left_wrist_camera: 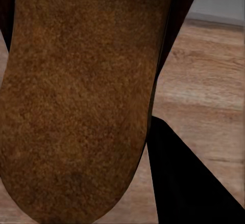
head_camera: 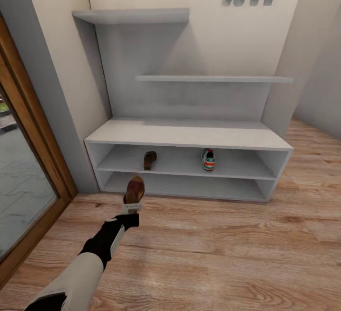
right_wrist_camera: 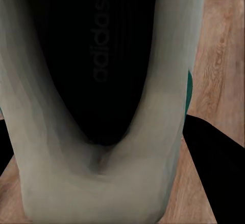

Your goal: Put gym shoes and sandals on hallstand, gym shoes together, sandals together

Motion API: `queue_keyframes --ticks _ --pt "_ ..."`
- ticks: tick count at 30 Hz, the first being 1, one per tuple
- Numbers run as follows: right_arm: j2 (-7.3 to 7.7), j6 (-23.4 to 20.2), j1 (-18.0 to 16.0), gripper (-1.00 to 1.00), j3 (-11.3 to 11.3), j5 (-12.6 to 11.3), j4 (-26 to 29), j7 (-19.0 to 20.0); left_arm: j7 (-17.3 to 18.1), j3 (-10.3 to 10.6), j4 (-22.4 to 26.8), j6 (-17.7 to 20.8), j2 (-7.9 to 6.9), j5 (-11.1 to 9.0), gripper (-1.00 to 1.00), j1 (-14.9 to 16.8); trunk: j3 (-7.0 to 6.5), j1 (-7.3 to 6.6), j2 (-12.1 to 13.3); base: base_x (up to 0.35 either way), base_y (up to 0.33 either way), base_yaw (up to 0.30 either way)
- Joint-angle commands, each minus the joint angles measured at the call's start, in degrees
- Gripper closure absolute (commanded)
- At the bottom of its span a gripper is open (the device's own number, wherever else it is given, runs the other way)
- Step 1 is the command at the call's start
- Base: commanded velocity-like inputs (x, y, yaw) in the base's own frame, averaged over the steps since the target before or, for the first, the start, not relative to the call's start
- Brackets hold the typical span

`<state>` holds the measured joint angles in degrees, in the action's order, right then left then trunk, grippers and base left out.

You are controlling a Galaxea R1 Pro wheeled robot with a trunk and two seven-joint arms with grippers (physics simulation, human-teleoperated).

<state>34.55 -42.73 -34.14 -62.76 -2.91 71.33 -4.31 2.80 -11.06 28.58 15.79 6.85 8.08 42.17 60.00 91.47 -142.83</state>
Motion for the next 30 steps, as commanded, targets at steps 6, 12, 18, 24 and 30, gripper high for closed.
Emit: queue_keyframes --ticks 6,12,18,24,30 --pt "0.27 -0.1 0.0 1.0 -0.4 3.3 0.0 -0.4 0.4 3.9 -0.3 2.8 0.48 0.7 1.0 0.0 0.05 -0.01 0.0 0.0 0.0 0.0" --pt "-0.13 0.3 0.0 1.0 -0.5 3.7 0.0 -0.4 0.5 9.1 -0.5 2.9 0.51 0.6 1.0 0.0 0.05 -0.01 0.0 0.0 0.0 0.0" --pt "-0.19 0.2 0.0 1.0 -0.3 3.9 0.0 -0.5 0.5 9.5 -0.5 2.9 0.45 0.6 1.0 0.0 0.05 -0.01 0.0 0.0 0.0 0.0" --pt "-0.19 -0.1 0.0 1.0 -0.3 3.9 0.0 -0.6 0.5 9.6 -0.5 2.9 0.45 0.6 1.0 0.0 0.08 -0.01 0.0 0.0 0.0 0.0" --pt "-0.19 -0.2 0.0 1.0 -0.3 3.9 0.0 -0.6 0.5 9.6 -0.4 2.9 0.45 0.6 1.0 0.0 1.8 0.33 -0.5 0.0 0.0 0.0"
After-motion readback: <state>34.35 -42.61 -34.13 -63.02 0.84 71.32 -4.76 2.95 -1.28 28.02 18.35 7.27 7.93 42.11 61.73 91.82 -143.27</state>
